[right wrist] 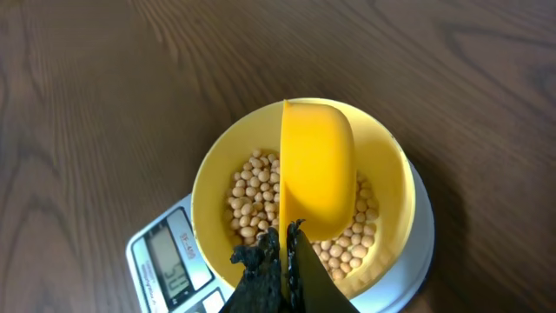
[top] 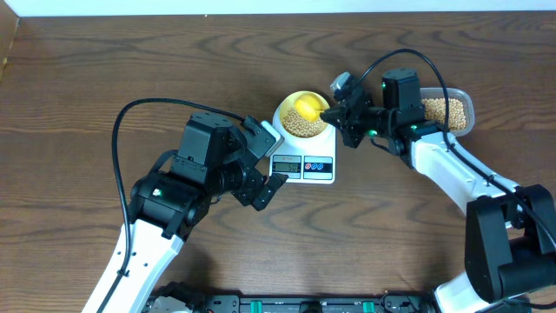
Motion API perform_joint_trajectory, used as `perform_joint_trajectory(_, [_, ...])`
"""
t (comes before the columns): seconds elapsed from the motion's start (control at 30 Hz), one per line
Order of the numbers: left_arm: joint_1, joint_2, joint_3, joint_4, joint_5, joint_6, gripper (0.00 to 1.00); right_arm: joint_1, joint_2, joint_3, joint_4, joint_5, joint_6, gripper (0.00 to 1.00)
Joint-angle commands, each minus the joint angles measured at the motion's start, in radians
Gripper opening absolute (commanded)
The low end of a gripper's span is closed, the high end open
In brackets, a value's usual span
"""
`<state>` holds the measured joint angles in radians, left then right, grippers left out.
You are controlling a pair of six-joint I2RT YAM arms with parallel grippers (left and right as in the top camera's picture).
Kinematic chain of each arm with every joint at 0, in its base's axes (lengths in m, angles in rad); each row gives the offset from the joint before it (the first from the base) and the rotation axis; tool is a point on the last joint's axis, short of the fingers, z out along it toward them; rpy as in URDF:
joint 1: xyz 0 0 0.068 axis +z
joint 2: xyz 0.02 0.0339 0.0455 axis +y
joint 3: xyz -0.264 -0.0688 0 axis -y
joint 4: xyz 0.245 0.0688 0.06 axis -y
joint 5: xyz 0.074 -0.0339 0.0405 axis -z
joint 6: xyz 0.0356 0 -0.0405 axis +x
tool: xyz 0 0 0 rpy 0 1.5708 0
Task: Scoop item into bowl and weigh 50g on scale
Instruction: 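Tilt the scoop with the right gripper to drop beans into the bowl, then hold the scoop over the bowl, tipping out beans until scale reads 50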
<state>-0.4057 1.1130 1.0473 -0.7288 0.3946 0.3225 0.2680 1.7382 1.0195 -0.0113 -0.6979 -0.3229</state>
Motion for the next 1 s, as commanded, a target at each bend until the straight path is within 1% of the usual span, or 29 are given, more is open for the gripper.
perform_joint_trajectory(0.0, [0.006, 0.005, 0.001, 0.000, 0.013, 0.017, 0.94, 0.022, 0.002, 0.005, -0.004, 0.066, -0.067, 0.01])
perform_joint_trajectory(0.07, [0.006, 0.005, 0.001, 0.000, 0.013, 0.017, 0.94, 0.030, 0.006, 0.005, -0.010, 0.097, -0.079, 0.01])
perform_joint_trajectory(0.3, [0.006, 0.005, 0.001, 0.000, 0.013, 0.017, 0.94, 0.047, 0.016, 0.005, -0.023, 0.095, -0.078, 0.01])
perform_joint_trajectory(0.53, [0.006, 0.005, 0.001, 0.000, 0.013, 0.017, 0.94, 0.069, 0.016, 0.005, -0.080, 0.092, -0.078, 0.01])
perform_joint_trajectory(0.77, [0.006, 0.005, 0.001, 0.000, 0.013, 0.017, 0.94, 0.077, 0.016, 0.005, -0.075, -0.004, -0.074, 0.01])
perform_joint_trajectory(0.97, [0.006, 0.005, 0.001, 0.000, 0.013, 0.017, 0.94, 0.077, 0.016, 0.005, -0.066, -0.012, -0.060, 0.01])
